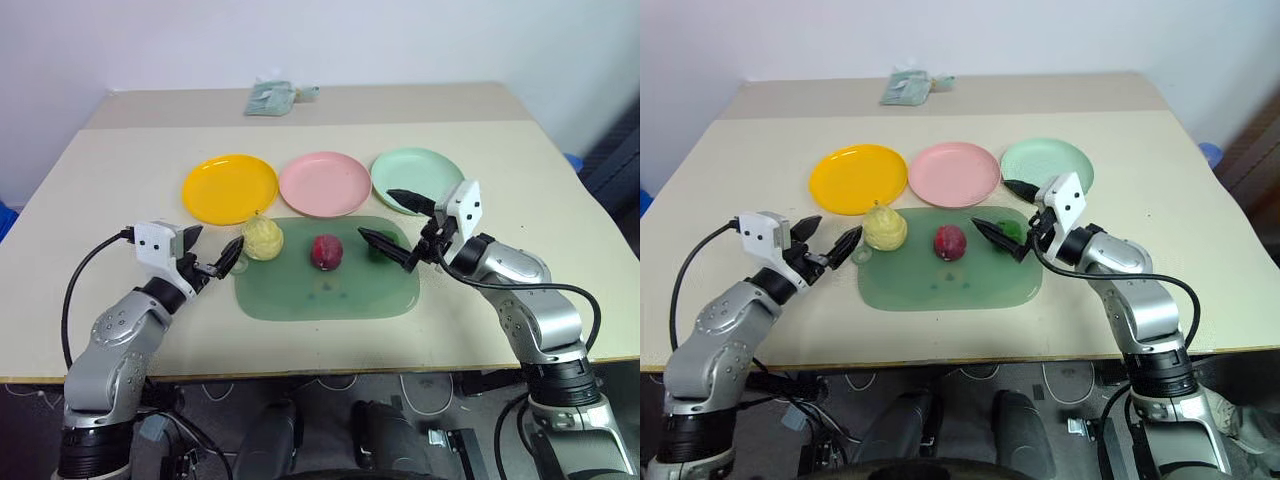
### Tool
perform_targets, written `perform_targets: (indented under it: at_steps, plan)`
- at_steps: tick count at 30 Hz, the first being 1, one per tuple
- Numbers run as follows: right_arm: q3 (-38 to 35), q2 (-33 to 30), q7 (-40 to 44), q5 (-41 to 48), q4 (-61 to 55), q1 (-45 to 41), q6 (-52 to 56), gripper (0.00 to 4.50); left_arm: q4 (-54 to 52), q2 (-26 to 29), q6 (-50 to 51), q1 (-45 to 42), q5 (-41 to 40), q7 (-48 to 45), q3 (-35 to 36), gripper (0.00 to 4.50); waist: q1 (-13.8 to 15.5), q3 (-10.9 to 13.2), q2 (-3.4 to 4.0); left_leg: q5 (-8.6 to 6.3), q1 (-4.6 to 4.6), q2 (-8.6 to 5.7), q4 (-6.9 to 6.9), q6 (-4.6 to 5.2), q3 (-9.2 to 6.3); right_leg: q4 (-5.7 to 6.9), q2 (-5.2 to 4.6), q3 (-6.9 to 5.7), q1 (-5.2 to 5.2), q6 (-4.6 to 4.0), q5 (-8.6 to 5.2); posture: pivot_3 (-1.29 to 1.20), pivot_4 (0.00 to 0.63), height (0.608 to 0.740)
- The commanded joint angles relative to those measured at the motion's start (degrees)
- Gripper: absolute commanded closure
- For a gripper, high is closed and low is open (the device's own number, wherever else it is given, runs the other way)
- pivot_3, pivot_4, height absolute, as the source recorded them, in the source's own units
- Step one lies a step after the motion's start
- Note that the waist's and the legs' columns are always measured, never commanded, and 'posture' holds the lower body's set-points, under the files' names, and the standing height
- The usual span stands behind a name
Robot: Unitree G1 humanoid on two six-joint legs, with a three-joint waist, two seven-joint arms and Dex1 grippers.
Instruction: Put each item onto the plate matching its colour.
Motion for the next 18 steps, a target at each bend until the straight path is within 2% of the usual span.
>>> perform_targets:
  at_steps: [1, 8, 18]
  plan:
    - [-1.77, -0.21, 0.16, 0.17, -2.37, 0.30, -1.03, 0.00, 0.96, -0.04, -2.41, -1.47, 1.17, -1.01, 0.28, 0.06, 0.01, 0.00, 0.00, 0.00, -0.03, 0.00, -0.01, 0.00, 0.01, 0.03, -0.01, 0.01, -0.05, 0.01, 0.01, 0.00, 0.150, 0.740]
    - [-2.03, -0.61, 1.71, 1.32, -4.21, 1.78, -0.85, 0.00, 3.26, -1.15, -3.09, -2.87, 2.54, -1.59, -0.87, 0.06, 0.09, 0.00, 0.00, 0.01, -0.01, 0.00, 0.02, -0.02, 0.00, 0.05, -0.01, 0.05, -0.04, -0.20, -0.08, 0.00, 0.150, 0.740]
    - [-1.98, -0.14, 1.78, 1.62, -5.61, 2.37, -0.37, 0.00, 1.92, -2.49, -1.88, -3.79, 3.10, -1.20, -2.50, 0.06, 0.09, 0.00, 0.00, 0.01, -0.01, 0.01, 0.02, -0.02, 0.00, 0.05, -0.01, 0.05, -0.04, -0.06, 0.00, 0.00, 0.150, 0.740]
